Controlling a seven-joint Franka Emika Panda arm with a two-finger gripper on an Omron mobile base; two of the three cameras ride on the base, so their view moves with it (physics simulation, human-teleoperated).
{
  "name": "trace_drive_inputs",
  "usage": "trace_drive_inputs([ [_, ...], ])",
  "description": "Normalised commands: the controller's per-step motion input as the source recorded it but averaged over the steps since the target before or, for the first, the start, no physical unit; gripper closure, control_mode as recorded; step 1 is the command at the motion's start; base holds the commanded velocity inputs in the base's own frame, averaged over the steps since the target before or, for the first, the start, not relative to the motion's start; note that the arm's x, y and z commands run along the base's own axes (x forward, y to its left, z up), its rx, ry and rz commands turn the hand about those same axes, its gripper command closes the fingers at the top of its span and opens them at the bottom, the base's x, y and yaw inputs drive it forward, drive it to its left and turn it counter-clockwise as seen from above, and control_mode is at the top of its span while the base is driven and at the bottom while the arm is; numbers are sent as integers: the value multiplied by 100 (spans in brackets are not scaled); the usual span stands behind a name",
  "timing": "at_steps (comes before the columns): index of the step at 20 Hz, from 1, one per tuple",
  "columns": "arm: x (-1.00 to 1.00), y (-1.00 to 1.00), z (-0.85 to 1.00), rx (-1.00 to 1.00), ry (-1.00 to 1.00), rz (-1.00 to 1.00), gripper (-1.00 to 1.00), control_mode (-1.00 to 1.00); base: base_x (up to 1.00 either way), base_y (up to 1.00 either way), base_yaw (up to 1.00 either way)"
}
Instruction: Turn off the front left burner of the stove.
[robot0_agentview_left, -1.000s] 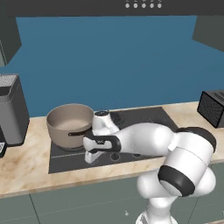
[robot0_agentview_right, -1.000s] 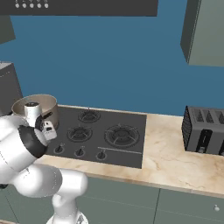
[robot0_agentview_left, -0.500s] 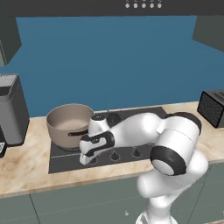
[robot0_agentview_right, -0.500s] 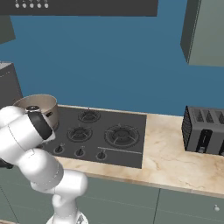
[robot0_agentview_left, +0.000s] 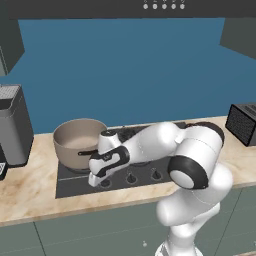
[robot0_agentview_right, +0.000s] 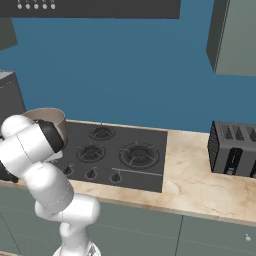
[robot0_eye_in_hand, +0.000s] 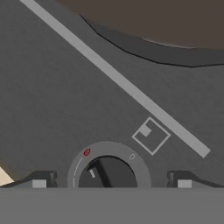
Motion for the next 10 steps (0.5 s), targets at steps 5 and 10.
trace_drive_inputs([
  [5, -2, 0, 0, 0, 0, -1, -100, -100, 0, 0, 0],
  [10, -12, 0, 0, 0, 0, -3, -100, -100, 0, 0, 0],
])
